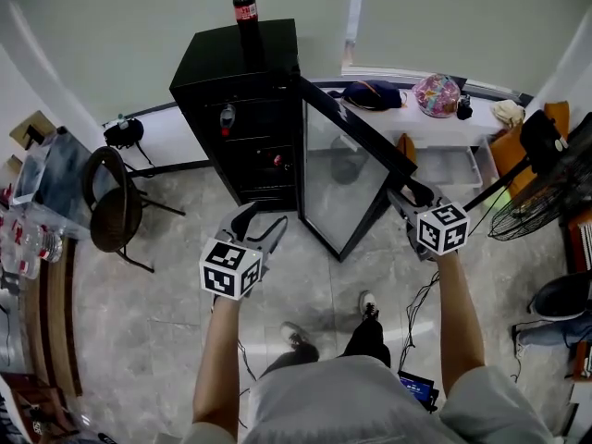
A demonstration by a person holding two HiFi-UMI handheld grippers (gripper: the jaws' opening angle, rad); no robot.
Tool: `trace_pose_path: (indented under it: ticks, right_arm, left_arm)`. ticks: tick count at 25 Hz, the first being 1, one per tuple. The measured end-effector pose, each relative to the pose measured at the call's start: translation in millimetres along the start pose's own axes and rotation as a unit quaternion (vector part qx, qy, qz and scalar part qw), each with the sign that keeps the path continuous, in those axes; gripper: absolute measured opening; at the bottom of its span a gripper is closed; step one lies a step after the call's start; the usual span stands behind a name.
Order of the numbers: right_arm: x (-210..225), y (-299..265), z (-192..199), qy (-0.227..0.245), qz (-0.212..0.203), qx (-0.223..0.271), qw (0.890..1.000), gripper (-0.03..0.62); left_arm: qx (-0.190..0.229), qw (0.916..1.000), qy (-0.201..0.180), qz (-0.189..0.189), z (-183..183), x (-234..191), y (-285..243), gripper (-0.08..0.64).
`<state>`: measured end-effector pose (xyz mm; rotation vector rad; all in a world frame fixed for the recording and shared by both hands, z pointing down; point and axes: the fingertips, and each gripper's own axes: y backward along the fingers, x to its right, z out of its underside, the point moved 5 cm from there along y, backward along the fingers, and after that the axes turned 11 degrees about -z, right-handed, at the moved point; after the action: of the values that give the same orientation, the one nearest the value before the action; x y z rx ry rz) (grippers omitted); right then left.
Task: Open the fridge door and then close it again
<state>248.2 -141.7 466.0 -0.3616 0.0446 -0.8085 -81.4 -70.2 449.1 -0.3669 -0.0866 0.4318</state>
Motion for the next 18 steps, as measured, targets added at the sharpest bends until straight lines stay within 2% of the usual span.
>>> trace_pose_path:
  ticks: [7,13,18]
  right_arm:
    - [-36,-6,4,0.002,-0.002,0.000,1.000,0.193]
    - [-70,-13,4,0.016,-0.046,-0.013,0.999,0.183]
    - [-87,-20,1,0.032,-0.076,-0.022,0.996,0.186]
  left_arm:
    - [-0.001,0.9999,0.008,0.012,13,-6,2,0.264]
    - [-0.005,0.9997,0.017,0.018,23,-5,6,0.264]
    - [-0.005,0.9996,0.026,0.008,29,-16,15,0.264]
